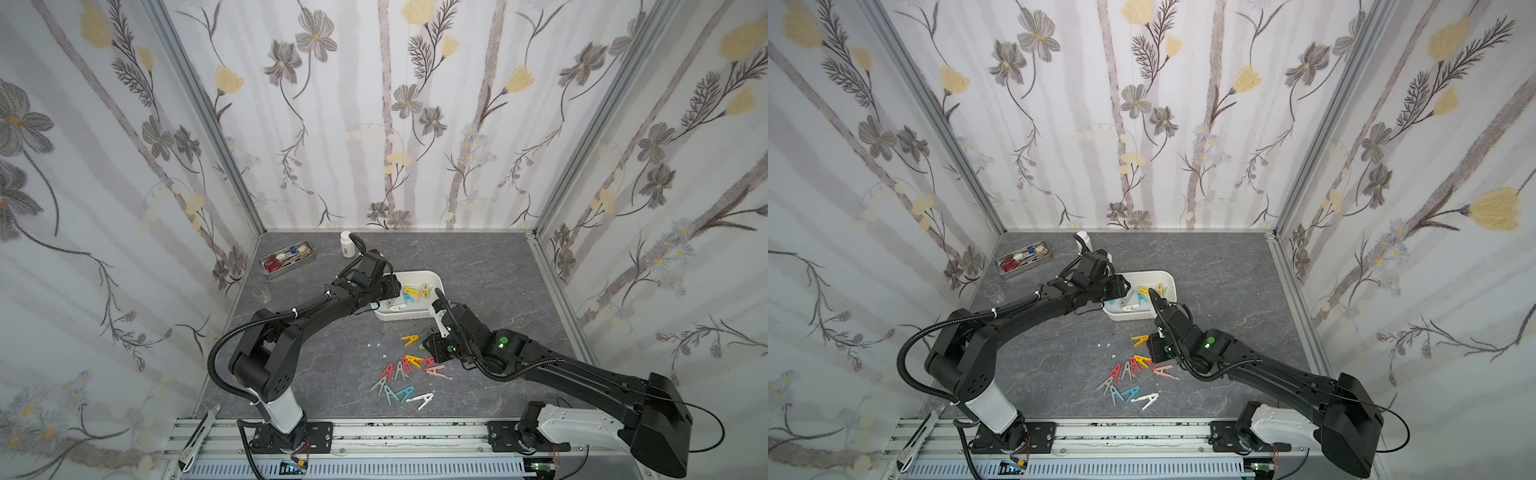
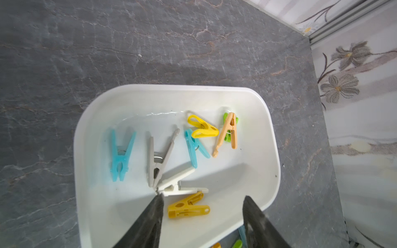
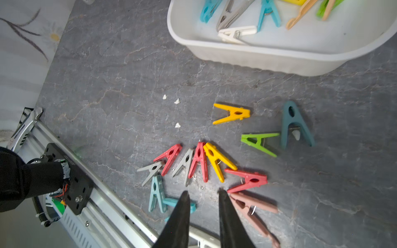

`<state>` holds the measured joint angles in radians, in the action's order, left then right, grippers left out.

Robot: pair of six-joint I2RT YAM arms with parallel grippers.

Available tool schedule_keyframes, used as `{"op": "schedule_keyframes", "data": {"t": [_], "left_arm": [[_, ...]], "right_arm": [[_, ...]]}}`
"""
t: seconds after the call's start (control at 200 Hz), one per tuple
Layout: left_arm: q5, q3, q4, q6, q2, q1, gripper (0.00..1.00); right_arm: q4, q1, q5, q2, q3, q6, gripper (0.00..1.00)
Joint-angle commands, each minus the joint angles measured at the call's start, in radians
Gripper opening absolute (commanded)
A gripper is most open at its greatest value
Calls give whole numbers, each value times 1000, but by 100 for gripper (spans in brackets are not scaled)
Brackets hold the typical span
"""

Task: Put the clothespins into the storage box
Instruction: Place the clothespin in the storage box, then pick up the clothespin from the center of the board.

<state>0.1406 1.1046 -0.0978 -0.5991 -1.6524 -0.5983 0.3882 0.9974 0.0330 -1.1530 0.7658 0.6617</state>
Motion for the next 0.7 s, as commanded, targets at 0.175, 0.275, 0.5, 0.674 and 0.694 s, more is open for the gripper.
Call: {"op": "schedule_keyframes", "data": {"t": [0.175,0.275,0.5,0.674,0.694], "left_arm": [[-61,-139,160,-9,142,-6,66],[-73,-184,184,-16,190,-3,67],[-55,-248,213,-16,257,4,67],[-21,-285,241,-21,281,11,67],[-16,-288,244,-23,282,12,67]], "right_arm": [[186,317,148,-46,-5,445,39],[175,403,128,-62,-44,576,49],[97,468,66,-100,-98,733,51],[-13,450,63,-100,-152,777,53],[-15,446,61,-106,-152,774,53]]}}
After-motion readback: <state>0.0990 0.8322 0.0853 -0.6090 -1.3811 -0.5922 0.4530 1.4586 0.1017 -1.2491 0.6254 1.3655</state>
